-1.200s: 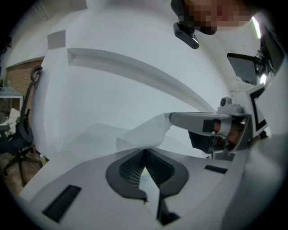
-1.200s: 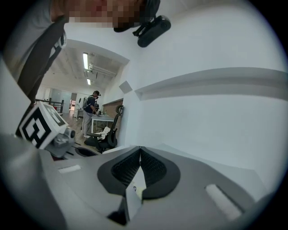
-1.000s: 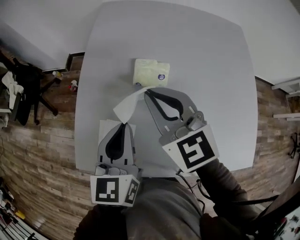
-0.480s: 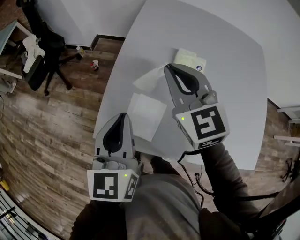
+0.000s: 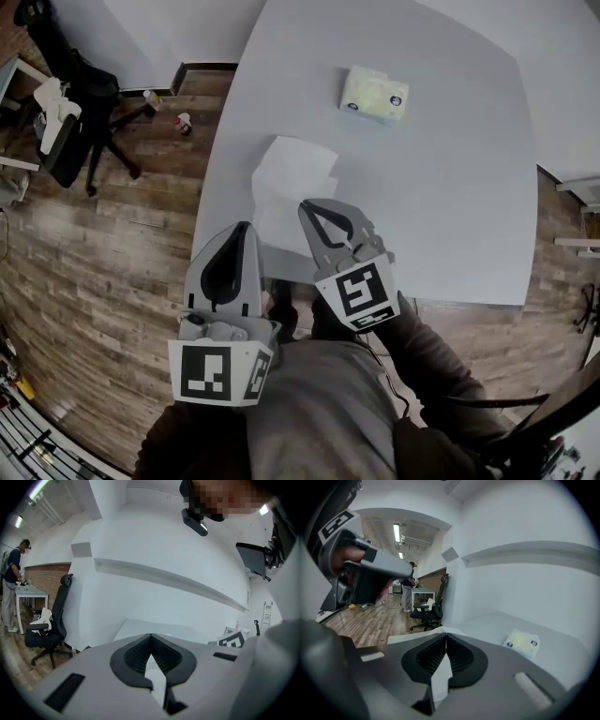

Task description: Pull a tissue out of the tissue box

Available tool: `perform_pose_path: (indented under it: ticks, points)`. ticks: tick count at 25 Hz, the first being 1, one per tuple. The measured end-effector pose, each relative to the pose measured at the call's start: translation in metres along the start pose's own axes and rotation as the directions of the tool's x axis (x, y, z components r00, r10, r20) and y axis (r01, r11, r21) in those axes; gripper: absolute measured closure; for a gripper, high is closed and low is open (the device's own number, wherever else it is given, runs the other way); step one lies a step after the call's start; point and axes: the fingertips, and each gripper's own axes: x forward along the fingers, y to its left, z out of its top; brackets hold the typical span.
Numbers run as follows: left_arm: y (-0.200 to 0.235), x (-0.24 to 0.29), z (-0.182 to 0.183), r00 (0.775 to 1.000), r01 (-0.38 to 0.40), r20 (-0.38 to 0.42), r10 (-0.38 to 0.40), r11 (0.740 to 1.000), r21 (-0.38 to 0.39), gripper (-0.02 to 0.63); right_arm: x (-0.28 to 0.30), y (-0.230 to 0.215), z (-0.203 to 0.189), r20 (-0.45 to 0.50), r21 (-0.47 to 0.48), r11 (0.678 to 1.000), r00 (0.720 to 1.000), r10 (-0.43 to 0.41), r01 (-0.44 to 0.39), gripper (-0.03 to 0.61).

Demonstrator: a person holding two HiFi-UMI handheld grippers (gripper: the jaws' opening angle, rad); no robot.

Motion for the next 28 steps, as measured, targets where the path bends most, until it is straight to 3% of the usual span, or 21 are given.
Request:
perform_pose_path:
  ticks: [7,9,11,15,19,23,28]
  points:
    - [0.015,-0.013,-0.001,1.0,0.03,-0.004,-0.03,0.999,0.01,0.612,0.024,0.038,-0.065,-0.155,0.072,0.997,0.988,-0.006,0.017,0.57]
    - [0.014,-0.018,0.0,0.999,0.045,0.002,-0.045,0.999,0.014,0.612,0.024,0.048,-0.076,-0.192,0.09,0.996,0.981,0.02,-0.003,0.524]
    - [0.013,-0.024,-0.002,0.998,0.06,0.005,-0.06,0.998,0.016,0.612,0.019,0.059,-0.083,-0.211,0.104,0.994,0.977,0.035,-0.013,0.482]
    - [0.004,-0.035,-0.009,0.996,0.086,0.009,-0.086,0.996,0.023,0.612,0.0,0.076,-0.091,-0.199,0.142,0.99,0.98,0.022,0.006,0.466]
    - [-0.016,-0.048,-0.017,0.993,0.119,0.021,-0.119,0.992,0.033,0.612,-0.039,0.081,-0.082,-0.125,0.212,0.976,0.992,-0.023,0.049,0.466]
    - [-0.061,-0.061,-0.014,0.985,0.164,0.043,-0.166,0.985,0.053,0.612,-0.107,0.061,-0.037,0.033,0.301,0.95,0.995,-0.095,0.08,0.468]
    - [-0.153,-0.088,-0.006,0.968,0.217,0.1,-0.228,0.97,0.108,0.612,-0.228,0.028,0.025,0.233,0.351,0.929,0.95,-0.21,0.119,0.524]
